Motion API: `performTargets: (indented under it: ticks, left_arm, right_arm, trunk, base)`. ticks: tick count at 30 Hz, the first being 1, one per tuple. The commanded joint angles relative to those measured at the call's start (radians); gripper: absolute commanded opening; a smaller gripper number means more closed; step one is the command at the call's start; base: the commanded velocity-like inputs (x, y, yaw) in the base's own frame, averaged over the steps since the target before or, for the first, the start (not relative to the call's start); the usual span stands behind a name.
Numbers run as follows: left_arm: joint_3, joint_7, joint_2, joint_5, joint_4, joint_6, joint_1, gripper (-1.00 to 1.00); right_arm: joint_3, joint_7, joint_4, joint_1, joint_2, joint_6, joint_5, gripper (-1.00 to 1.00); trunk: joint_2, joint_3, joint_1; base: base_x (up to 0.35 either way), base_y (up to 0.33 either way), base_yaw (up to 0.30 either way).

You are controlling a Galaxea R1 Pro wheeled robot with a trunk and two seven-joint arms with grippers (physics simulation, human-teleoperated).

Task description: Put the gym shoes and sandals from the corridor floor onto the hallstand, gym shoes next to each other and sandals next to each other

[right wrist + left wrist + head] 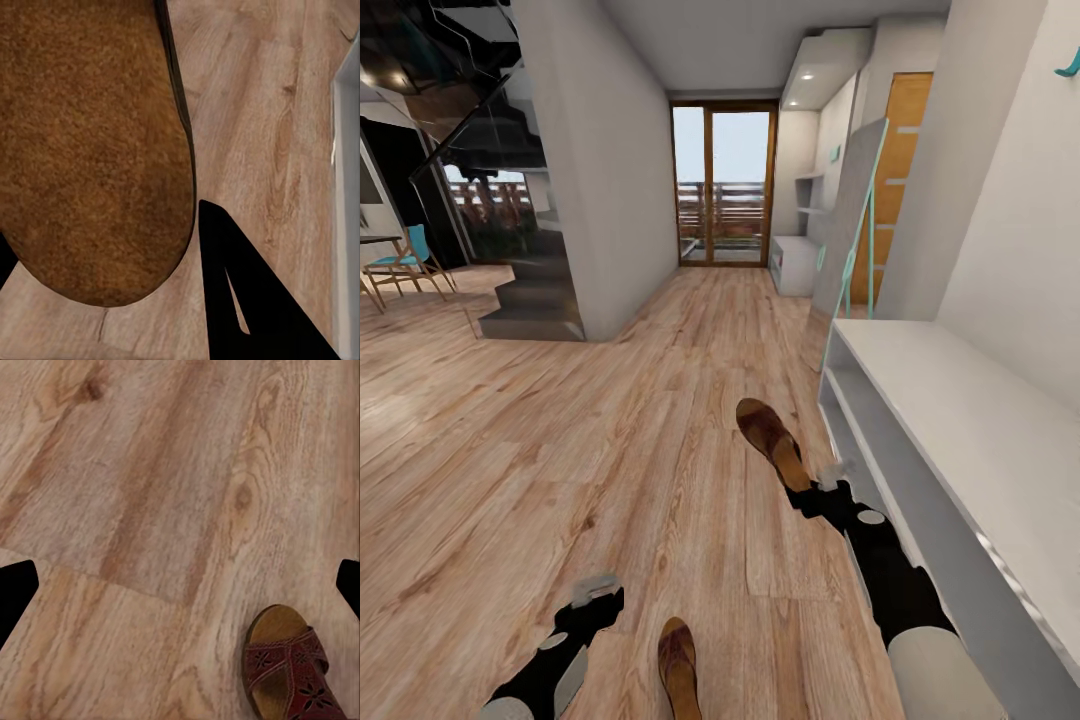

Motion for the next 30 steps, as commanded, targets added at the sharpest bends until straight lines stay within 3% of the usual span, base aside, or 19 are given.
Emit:
performTargets:
  ticks: [1,9,16,21,30]
  left_arm:
    - [0.0,0.006,-0.004,-0.008,0.0,-0.002,-0.004,1.0]
    - [-0.026,0.013,-0.012,-0.004,0.003,-0.003,-0.011,1.0]
    - [-0.032,0.012,-0.027,-0.003,0.008,-0.001,-0.007,1.0]
    - [-0.035,-0.03,-0.055,-0.006,0.02,0.002,-0.007,1.0]
    - [-0.036,-0.036,-0.053,-0.007,0.022,0.004,-0.006,1.0]
  right_arm:
    - [-0.001,0.009,-0.006,-0.001,0.001,0.008,0.008,-1.0]
    - [0.01,0.03,-0.022,-0.002,0.0,0.019,0.007,-1.0]
    - [0.01,0.135,-0.026,-0.003,-0.001,0.02,0.009,-1.0]
    - [0.011,0.14,-0.025,-0.003,-0.002,0.019,0.009,-1.0]
    - [0.009,0.14,-0.026,-0.003,-0.002,0.019,0.011,-1.0]
  trunk:
    - [0.0,-0.001,0.0]
    - [0.0,-0.001,0.0]
    - [0.0,-0.001,0.0]
    - [0.0,-0.001,0.0]
    - [0.0,-0.001,0.0]
  base:
    - [0.0,0.0,0.0]
    - [0.0,0.0,0.0]
    - [0.005,0.0,0.0]
    - [0.135,0.0,0.0]
    - [0.133,0.0,0.0]
